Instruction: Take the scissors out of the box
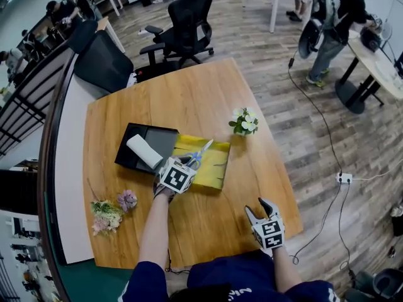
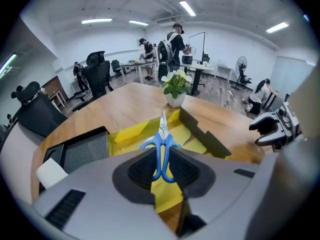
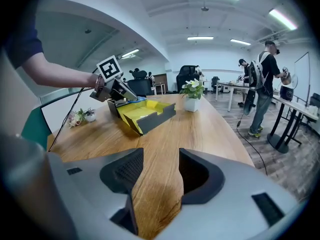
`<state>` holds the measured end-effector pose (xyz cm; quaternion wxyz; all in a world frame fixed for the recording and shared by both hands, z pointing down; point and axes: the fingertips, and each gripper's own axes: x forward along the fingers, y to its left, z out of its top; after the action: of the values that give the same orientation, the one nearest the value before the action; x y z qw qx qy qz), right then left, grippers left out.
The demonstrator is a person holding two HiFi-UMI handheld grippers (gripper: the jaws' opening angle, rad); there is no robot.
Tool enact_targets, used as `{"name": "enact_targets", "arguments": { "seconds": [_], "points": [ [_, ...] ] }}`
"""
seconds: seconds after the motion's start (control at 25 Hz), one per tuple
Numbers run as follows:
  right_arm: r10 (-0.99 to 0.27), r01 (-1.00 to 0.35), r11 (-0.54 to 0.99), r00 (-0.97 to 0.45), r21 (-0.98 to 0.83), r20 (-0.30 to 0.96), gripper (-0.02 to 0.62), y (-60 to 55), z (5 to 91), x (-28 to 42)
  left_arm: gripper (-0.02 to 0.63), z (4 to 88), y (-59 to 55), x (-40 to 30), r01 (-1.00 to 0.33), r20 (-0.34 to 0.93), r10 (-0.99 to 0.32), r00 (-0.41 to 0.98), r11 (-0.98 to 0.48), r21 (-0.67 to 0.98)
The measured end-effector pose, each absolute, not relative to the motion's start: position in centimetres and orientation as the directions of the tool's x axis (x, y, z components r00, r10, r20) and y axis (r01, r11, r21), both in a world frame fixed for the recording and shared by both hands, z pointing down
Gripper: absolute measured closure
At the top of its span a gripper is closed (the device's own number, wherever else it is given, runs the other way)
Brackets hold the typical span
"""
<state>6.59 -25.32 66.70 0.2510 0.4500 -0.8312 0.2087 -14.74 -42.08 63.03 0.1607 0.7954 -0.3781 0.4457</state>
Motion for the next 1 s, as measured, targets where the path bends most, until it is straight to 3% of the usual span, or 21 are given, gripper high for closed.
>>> {"name": "enact_targets", "arguments": {
  "seconds": [1.0],
  "points": [
    [-0.686, -0.837, 0.530, -0.519, -0.138, 0.510, 0.367, -26.6, 63.3, 5.8, 0.522, 51.5, -36.2, -15.0, -0.863, 0.539, -0.740, 0.403, -0.503, -0.045]
  ]
}}
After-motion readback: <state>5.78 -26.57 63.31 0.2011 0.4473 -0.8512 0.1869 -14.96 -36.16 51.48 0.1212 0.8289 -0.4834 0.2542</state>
